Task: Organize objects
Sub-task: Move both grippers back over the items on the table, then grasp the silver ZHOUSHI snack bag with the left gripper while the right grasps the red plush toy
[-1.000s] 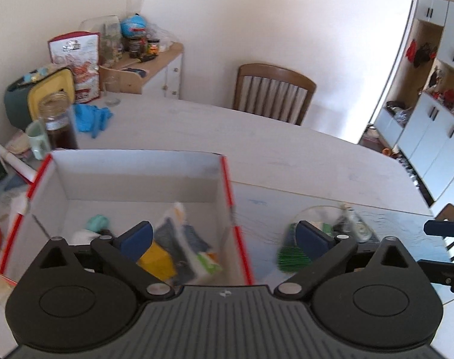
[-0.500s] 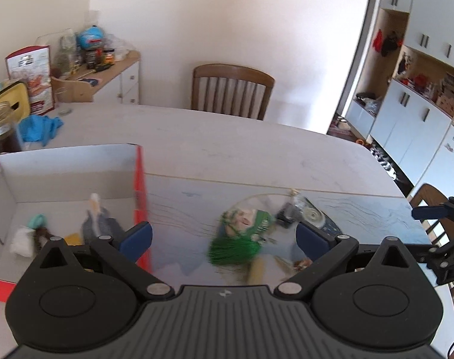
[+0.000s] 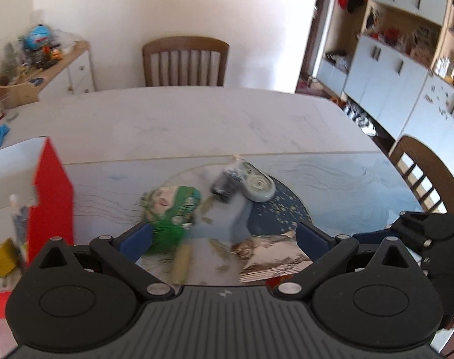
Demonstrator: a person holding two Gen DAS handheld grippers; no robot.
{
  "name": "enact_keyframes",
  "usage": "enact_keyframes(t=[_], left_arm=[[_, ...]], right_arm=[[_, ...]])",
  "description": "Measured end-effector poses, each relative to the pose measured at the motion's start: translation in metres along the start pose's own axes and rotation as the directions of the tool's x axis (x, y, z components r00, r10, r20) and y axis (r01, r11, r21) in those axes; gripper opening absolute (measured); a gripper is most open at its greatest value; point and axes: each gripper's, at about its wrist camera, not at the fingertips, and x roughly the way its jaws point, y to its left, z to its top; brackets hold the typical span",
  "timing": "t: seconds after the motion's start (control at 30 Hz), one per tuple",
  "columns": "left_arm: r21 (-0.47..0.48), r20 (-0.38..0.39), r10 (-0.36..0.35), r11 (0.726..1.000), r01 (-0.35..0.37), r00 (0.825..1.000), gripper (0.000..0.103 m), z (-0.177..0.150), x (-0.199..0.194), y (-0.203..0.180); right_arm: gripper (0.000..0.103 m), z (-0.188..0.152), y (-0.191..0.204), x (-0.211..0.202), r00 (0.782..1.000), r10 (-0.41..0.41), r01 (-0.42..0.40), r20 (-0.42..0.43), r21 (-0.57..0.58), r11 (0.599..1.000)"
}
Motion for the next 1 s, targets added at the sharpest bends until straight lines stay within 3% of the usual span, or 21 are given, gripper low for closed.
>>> enact_keyframes(t=[0.23,0.5,0.73,0.8,0.87,1.0], left_arm=[[0.038,-0.132,-0.048,0.998,0.054,0.99,0.103,0.005,0.04,-0.024],[0.052,-0.289,-0.06,0.996,0.078,0.956,0.103,0.011,0.085,-0.042],[0.032,-0.365,-0.069,0.996,0.087,0.928,0.102,0.012,0.107,-0.04],[0.028,-0.368,-0.067,0.996,0.083,0.927,0.098,0.012,0.108,-0.04],[0.025,-0.375,-0.067,0.996,0.082,0.925,0.08,0.011,0.109,-0.039],[0.003,-0.373,-0.086,0.996,0.093,0.924,0.062,0.011,0.105,-0.036]], right_arm=[[0.079,-0.01,-0.001,0.025,1.0,-0.001,0.002,-0.021,0.046,0.999],[0.076,-0.012,0.006,0.04,1.0,0.021,-0.02,-0.009,0.077,0.997],[0.069,-0.01,0.008,0.053,1.0,-0.003,0.004,-0.008,0.103,0.995],[0.067,-0.01,0.01,0.054,1.0,-0.014,0.015,-0.007,0.102,0.995],[0.064,-0.009,0.011,0.055,1.0,-0.023,0.023,-0.005,0.097,0.995],[0.056,-0.007,0.014,0.056,1.0,-0.023,0.023,-0.003,0.086,0.996]])
